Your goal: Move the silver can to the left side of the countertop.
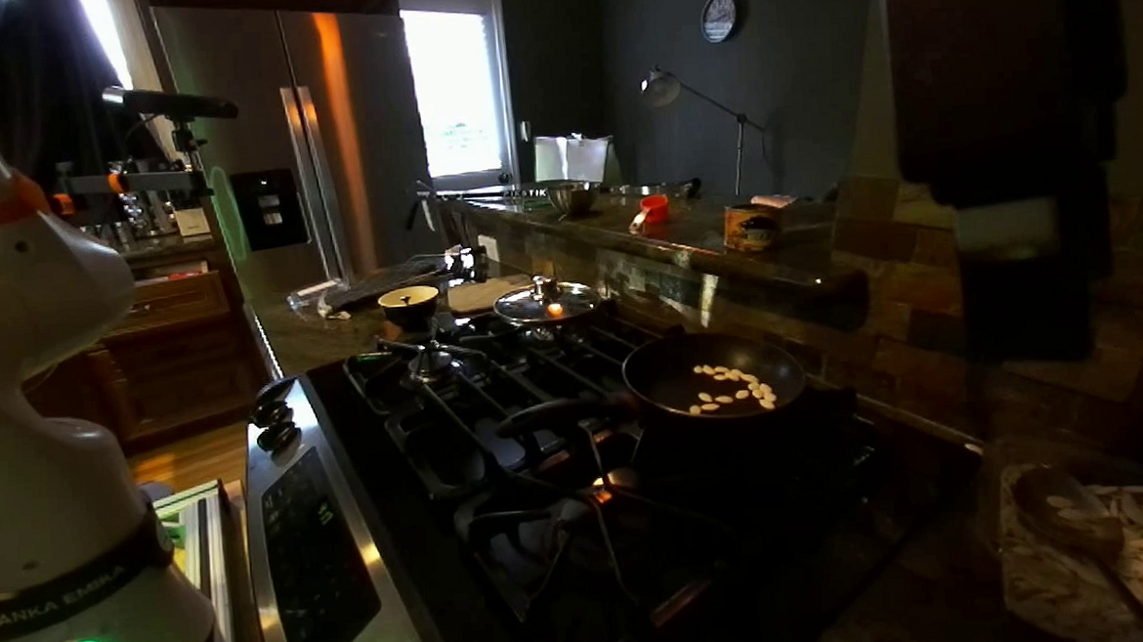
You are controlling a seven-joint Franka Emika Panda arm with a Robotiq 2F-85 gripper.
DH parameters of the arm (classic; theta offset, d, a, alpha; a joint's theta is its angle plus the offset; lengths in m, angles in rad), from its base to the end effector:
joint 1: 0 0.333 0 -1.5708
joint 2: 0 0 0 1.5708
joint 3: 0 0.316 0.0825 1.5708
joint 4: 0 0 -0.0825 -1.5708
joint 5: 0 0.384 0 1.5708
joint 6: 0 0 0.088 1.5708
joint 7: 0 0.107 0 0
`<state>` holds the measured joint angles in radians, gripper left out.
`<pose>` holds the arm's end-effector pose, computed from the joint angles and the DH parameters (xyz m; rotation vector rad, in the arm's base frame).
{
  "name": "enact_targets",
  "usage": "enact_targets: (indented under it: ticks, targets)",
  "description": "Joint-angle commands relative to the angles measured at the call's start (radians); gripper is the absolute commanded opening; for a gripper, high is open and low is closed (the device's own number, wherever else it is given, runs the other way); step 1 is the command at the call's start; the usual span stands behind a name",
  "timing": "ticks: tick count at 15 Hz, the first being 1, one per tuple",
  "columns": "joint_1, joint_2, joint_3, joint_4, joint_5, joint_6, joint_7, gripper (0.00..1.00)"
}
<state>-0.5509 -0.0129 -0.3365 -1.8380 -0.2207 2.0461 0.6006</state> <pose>0.3566 -0.4584 0.5490 2.2077 -1.8764 0.2749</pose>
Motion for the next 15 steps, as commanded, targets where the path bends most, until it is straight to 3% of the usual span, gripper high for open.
enact_targets:
  ticks: [1, 5, 7, 15]
  targets:
    - [0.043, 0.01, -0.034, -0.03, -0.02, 0.133, 0.123, 1.0]
    - [0.047, 0.167, -0.076, -0.027, -0.083, 0.387, 0.333, 1.0]
    - [0.064, 0.249, -0.119, -0.011, -0.142, 0.437, 0.455, 1.0]
    - [0.153, 0.456, -0.284, 0.036, -0.267, 0.424, 0.709, 1.0]
